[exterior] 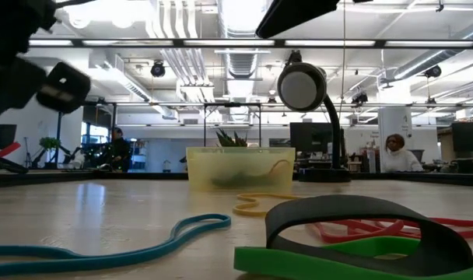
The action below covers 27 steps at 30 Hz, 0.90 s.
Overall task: Pick and place rubber bands into bin
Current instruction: Put the purple rubber band in the yellow bin
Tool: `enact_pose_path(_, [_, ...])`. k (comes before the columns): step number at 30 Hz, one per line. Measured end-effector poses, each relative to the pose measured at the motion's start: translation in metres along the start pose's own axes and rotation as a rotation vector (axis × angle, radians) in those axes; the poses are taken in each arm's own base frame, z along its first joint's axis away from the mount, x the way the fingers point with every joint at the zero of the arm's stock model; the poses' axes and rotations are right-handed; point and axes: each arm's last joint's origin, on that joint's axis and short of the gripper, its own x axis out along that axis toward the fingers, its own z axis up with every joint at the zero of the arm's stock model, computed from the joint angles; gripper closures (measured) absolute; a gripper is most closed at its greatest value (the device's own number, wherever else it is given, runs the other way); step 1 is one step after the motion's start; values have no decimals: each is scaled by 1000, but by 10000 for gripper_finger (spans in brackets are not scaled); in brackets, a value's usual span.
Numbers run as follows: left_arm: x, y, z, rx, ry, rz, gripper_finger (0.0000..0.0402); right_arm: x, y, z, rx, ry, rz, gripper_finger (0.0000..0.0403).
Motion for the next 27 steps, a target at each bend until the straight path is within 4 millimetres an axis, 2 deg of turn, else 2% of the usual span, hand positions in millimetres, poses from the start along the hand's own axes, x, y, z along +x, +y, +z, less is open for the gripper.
enact_pose_path(7, [22,-22,3,-86,102,-61,310,-4,7,2,-6,-12,7,340])
enact_pose_path(18, [54,-57,26,-72,164,-58,311,-4,7,1,22,-10,6,340])
enact_pose_path(27, [81,-67,31,-54,256,-47,311,-4,7,1,40,-8,6,339])
